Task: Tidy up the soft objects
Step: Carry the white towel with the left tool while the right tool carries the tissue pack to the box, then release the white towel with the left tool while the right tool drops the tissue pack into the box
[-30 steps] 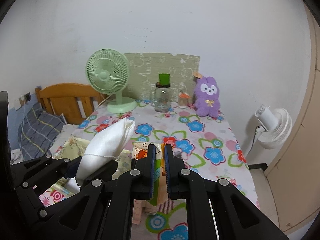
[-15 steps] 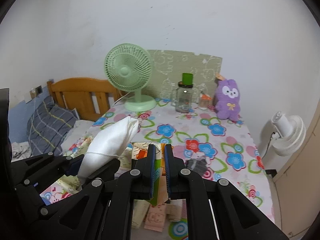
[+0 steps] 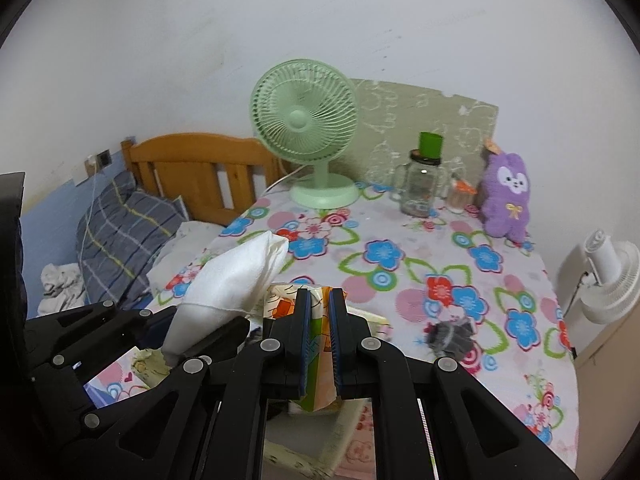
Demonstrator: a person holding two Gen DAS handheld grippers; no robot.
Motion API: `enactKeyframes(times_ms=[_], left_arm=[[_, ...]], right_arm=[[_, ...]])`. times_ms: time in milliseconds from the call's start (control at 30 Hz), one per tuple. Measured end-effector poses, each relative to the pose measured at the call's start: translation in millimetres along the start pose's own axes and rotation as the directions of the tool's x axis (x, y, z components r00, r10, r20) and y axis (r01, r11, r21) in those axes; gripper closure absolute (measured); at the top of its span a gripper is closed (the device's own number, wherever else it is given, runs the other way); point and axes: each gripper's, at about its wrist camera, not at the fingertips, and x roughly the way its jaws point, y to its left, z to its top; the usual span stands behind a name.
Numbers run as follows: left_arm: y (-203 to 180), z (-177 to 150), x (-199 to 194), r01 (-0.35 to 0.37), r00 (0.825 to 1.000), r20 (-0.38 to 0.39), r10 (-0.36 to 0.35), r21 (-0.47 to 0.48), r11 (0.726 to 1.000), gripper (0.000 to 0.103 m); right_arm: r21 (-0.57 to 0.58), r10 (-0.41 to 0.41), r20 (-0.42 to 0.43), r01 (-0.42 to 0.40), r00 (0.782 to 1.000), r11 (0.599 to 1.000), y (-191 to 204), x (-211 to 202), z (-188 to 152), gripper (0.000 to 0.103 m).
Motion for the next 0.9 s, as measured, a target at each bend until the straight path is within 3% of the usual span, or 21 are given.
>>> enactKeyframes(times_ms=[267,667,733,800,867,900], left_arm=[[12,-5,26,-0.01,0.997,-0.075,0.008,-0.018,1.0,0.075],[18,-18,47,-0.045,0.988,-0.152,0.04,-0.024,0.999,0.042],[18,-20,48,-0.039,0.986,-0.163,0.034,-0.028,0.999,0.038],[18,-20,48,-0.028,0.986,-0.166,0.021,-0.038,0.999,0.036],[17,-20,46,-0.029,0.986,-0.162,0.023,-0.035,0.999,0.032],[16,-20,45,-0.031,0.987,-0.158,0.025,-0.033,0.999,0.029]], right_arm=[[0.011,0.041,-0.065,-0.041,0.997,0.999,7,31,-2,0.091],[0.006,0.111,-0.17,-0.112,0.979,0.994,13,66,-16,0.089],[0.001,0.108,-0.176,-0.11,0.978,0.994,13,68,-18,0.079],[0.009,0.111,-0.181,-0.112,0.977,0.994,11,68,-19,0.047],[0.026,0.11,-0.168,-0.107,0.98,0.994,8,65,-20,0.037],[0.027,0.105,-0.161,-0.102,0.981,0.994,7,63,-20,0.037]])
